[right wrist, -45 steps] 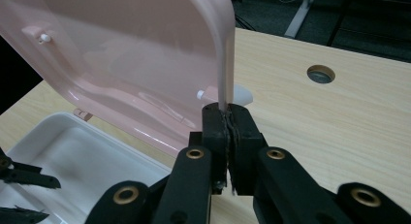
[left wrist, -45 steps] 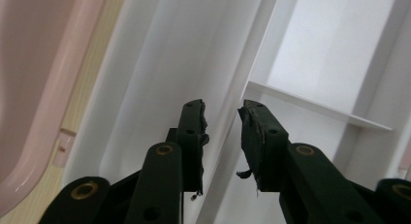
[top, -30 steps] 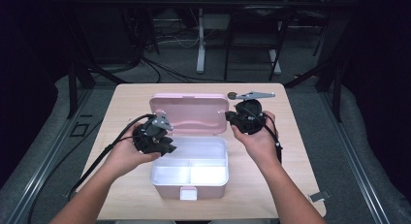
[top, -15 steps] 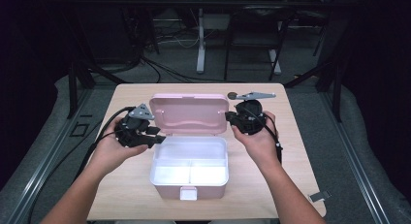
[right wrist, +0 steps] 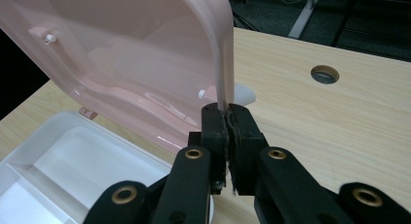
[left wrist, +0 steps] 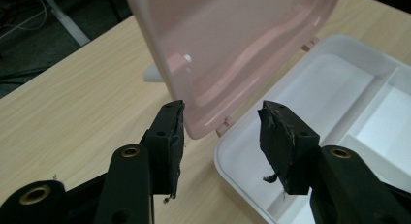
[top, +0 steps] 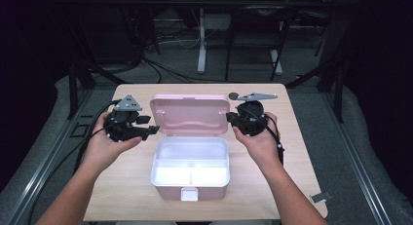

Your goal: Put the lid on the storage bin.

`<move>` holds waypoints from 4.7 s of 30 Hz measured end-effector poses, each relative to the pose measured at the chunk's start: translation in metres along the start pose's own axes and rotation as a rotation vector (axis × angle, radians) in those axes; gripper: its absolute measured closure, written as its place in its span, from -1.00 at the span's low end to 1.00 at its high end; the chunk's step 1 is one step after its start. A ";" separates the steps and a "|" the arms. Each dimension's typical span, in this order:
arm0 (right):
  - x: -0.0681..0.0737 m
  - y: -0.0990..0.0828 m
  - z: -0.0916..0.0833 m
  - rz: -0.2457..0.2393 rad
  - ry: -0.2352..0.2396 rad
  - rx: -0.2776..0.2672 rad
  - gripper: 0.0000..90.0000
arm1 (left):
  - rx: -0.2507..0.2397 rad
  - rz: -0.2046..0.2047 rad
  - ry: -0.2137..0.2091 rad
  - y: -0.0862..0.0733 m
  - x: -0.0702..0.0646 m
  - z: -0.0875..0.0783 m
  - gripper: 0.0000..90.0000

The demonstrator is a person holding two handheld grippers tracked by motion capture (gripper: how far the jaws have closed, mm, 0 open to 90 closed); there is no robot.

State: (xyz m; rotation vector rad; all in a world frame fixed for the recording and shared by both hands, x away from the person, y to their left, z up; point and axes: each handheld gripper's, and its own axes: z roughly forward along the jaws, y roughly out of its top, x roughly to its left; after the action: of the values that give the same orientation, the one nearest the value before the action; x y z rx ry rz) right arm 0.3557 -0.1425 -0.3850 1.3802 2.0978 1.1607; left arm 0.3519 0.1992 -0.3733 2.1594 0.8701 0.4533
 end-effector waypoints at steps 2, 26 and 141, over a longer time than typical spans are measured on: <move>0.000 0.000 0.000 -0.001 -0.006 -0.006 0.93 | -0.017 -0.019 0.010 0.001 0.003 -0.001 0.15; 0.001 -0.001 0.001 -0.014 -0.014 -0.013 0.93 | -0.100 -0.142 0.058 0.010 0.017 0.014 0.28; 0.021 -0.021 -0.053 -0.151 0.072 -0.109 0.75 | -0.142 -0.043 0.009 -0.019 -0.022 -0.031 0.67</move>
State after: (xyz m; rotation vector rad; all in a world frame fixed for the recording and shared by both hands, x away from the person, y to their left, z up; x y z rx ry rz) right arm 0.2979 -0.1505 -0.3683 1.1264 2.1132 1.2580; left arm 0.3108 0.2094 -0.3681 2.0063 0.8619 0.4888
